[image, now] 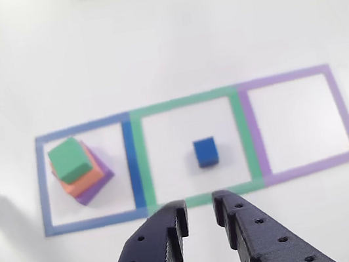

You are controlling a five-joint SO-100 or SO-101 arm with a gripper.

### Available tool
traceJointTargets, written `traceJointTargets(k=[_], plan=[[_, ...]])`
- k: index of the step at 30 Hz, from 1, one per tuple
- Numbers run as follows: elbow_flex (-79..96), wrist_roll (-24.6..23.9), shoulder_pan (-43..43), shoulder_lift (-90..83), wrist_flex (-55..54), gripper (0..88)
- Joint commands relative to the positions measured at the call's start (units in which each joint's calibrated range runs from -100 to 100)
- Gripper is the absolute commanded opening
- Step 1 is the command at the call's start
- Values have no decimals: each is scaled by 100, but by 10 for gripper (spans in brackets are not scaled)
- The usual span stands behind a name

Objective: Tower of hanoi

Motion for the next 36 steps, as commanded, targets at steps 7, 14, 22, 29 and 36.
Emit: traceJointTargets(k=[7,14,22,29,36], plan=[[63,468,649,-97,259,0],[2107,1498,961,-642,-810,61],[4442,1498,1106,-883,-3076,178],[6551,1498,1091,-738,-6022,220],[8286,1498,931,512,-9745,237]])
